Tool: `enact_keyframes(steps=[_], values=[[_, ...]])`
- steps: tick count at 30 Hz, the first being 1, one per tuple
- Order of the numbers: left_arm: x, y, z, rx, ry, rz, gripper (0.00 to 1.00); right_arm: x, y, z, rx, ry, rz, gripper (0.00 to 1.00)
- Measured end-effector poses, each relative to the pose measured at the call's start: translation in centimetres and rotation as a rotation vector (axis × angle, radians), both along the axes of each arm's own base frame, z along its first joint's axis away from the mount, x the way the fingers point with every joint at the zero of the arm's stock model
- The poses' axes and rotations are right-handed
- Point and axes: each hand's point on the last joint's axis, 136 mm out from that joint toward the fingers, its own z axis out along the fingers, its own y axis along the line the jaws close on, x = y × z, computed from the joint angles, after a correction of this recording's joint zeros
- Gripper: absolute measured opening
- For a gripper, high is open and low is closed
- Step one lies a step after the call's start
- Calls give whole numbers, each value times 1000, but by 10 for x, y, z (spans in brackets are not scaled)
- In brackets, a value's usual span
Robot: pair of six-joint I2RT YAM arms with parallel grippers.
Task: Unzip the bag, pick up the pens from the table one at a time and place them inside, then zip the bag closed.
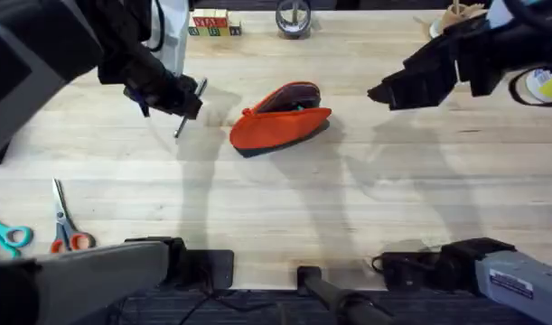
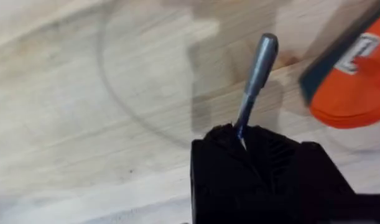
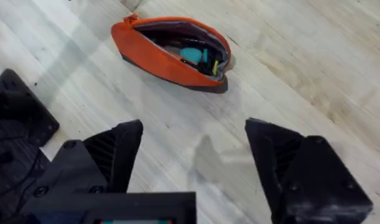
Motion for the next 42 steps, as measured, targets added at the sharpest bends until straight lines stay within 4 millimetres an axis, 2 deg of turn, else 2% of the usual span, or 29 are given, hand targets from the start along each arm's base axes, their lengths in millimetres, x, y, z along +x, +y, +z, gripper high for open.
enact_keyframes(steps=[16, 24, 30, 36, 42], values=[[23, -74, 68, -139, -320, -211, 42, 0, 0, 0, 0, 0, 0, 997], [31, -113, 85, -220, -409, -323, 42, 0, 0, 0, 0, 0, 0, 997], [29, -144, 96, -295, -451, -415, 42, 0, 0, 0, 0, 0, 0, 997], [24, -166, 101, -325, -470, -485, 42, 0, 0, 0, 0, 0, 0, 997], [14, -179, 99, -294, -473, -617, 42, 0, 0, 0, 0, 0, 0, 998]])
